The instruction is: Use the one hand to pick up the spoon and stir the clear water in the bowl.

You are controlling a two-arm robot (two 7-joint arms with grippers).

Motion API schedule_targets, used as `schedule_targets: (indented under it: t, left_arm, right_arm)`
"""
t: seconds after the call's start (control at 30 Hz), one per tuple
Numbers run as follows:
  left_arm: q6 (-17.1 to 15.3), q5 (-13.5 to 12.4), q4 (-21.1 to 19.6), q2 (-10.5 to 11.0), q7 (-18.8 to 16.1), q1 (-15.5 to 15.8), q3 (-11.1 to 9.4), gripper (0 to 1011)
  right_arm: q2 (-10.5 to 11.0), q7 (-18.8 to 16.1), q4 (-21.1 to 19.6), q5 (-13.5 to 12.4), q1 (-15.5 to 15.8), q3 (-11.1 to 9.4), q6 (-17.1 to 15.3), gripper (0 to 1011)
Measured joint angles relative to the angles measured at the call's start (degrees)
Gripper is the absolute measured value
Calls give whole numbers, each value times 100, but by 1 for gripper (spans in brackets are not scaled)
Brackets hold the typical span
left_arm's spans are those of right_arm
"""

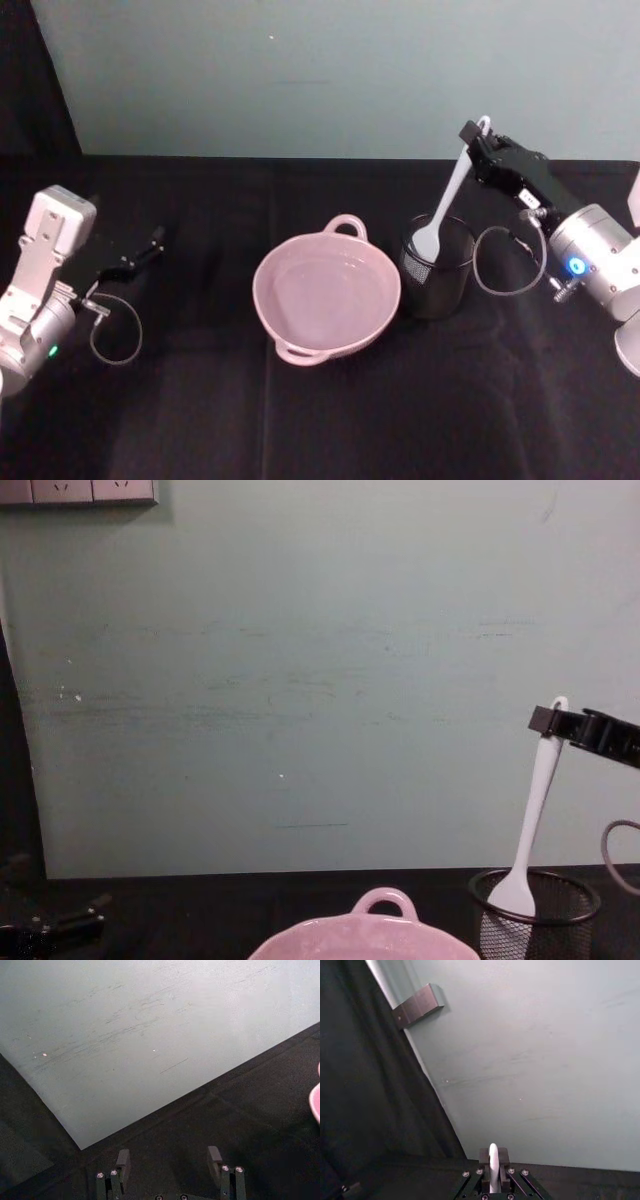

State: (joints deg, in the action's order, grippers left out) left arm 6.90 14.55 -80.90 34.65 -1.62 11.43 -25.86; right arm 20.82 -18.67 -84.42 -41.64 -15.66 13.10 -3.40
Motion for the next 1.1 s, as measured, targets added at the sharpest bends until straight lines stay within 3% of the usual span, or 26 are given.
schedule_targets:
  t: [0.47, 1.1]
  left_arm:
    - [1, 0, 0, 0, 0, 0, 0, 1011]
    - [0, -1, 0, 0, 0, 0, 0, 1011]
  right_arm:
    - [-98, -16, 297, -487, 106, -87, 97, 109]
    - [-87, -8, 495, -843, 157, -35, 124, 109]
